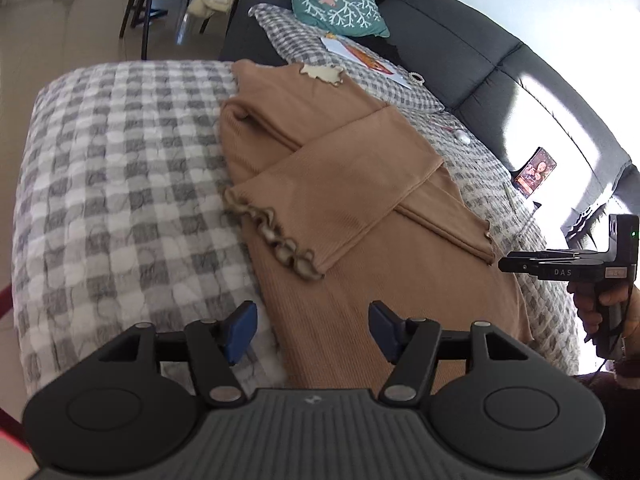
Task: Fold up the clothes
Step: 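Move both grippers back above the crossed sleeves, then grasp the sweater hem with the right gripper while the left gripper grasps the hem too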
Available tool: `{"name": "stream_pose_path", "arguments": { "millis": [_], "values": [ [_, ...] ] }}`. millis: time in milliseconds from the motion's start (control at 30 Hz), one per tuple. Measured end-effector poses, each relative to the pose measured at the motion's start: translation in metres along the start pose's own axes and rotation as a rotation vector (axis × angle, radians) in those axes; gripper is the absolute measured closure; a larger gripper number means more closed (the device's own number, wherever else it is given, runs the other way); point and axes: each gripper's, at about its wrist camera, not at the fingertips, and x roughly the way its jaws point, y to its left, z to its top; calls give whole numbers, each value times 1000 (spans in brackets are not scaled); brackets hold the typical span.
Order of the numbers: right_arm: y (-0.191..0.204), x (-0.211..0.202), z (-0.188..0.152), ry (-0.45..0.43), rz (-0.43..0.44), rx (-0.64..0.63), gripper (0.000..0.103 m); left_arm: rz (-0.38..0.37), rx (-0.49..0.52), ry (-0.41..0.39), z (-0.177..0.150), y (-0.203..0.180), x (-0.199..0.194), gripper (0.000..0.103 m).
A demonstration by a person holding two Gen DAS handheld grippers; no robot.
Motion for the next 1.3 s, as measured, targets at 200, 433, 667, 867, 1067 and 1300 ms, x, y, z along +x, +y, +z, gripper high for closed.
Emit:
{"name": "stream_pose_path", "arguments": {
  "millis": [200,433,667,867,1067,1300],
  "values": [
    [-10,-14,-26,28,33,50,55,-58,-73,34,-14,8,-12,52],
    [-17,-20,-42,79,73,93,69,-102,-92,107,-29,2,-10,62],
    [-18,-14,-55,116,85,113,73,-176,-175,181,-41,5,-3,72],
    [-18,-15,-56,101,94,123,91,-190,-214,193,-46,5,6,89],
    [-20,-38,-55,28,127,133,94,-195,-207,146,-43,0,-7,96],
    [-31,-59,-25,-111,194,239,94,-233,-232,42,-23,0,-25,96]
  ]
}}
